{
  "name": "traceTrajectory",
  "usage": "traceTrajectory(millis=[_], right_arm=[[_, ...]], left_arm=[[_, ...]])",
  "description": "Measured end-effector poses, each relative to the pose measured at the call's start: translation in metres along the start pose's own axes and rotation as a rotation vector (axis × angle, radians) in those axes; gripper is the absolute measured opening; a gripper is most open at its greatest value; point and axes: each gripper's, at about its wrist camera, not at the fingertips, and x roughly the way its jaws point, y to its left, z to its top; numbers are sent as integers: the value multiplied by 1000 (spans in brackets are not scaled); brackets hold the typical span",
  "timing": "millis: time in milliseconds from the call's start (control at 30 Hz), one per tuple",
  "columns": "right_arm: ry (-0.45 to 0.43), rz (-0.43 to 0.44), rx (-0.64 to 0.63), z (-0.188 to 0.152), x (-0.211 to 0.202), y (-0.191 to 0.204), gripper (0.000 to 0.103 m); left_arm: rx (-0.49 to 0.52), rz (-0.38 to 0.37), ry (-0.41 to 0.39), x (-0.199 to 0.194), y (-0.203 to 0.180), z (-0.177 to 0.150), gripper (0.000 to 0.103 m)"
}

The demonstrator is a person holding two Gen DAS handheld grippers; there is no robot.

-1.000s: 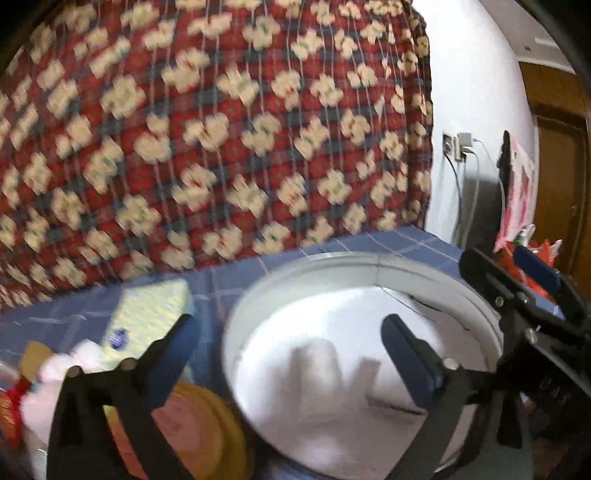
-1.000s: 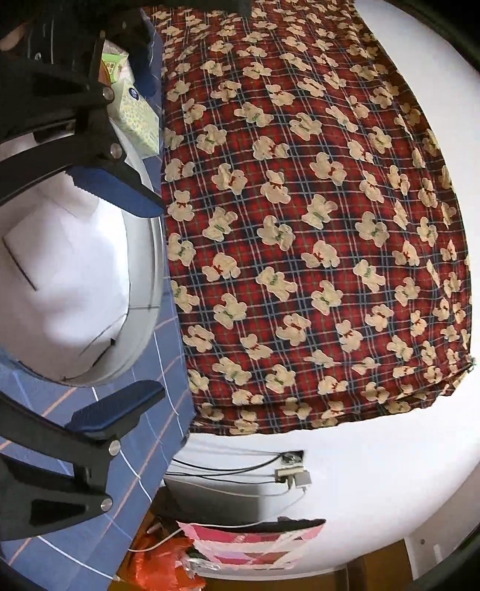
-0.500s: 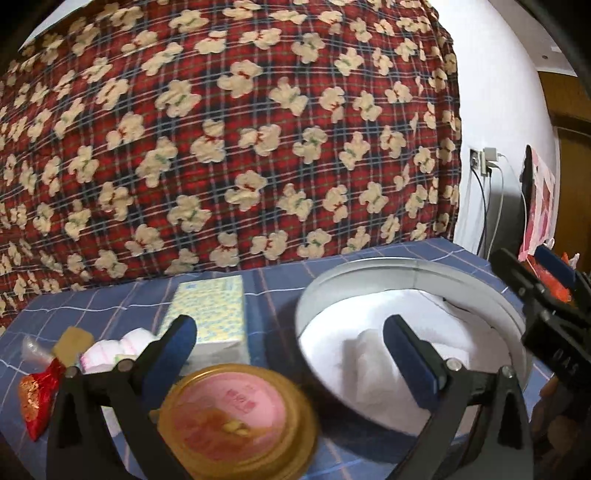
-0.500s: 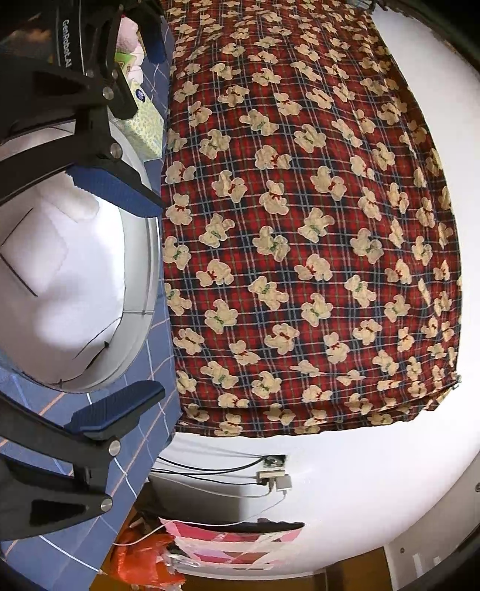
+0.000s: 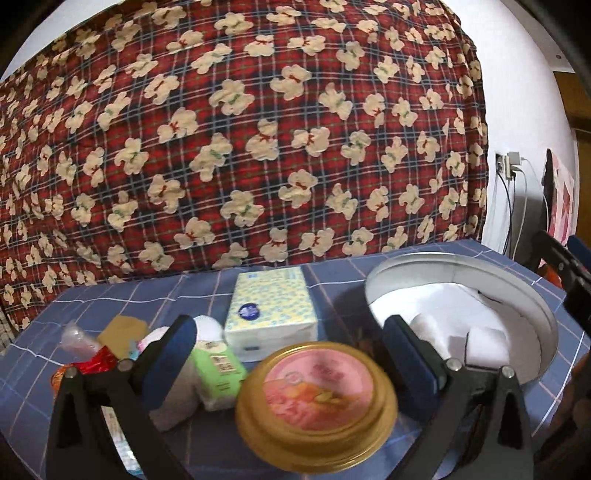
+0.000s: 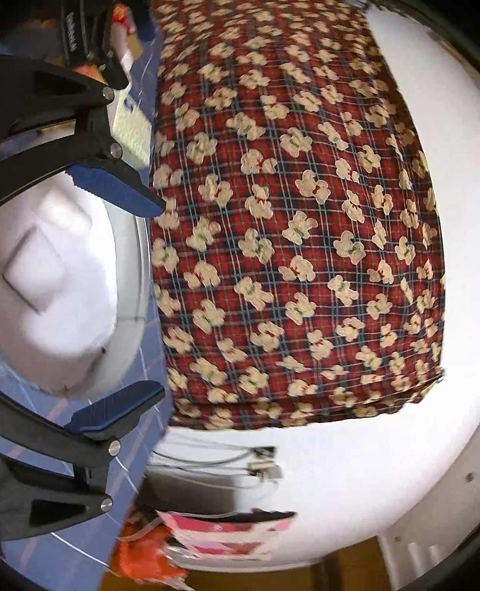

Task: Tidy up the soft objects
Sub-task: 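Move both tools back over the pile of soft items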

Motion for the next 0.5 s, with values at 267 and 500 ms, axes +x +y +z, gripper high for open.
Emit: traceTrajectory(millis=[267,500], right_arm=[[18,82,12,2,-6,39,92],[13,187,-11,9,-15,83,92]], left_arm=[[-13,26,-2,-6,28,-5,102],[-21,59,-5,-12,56,-9,102]])
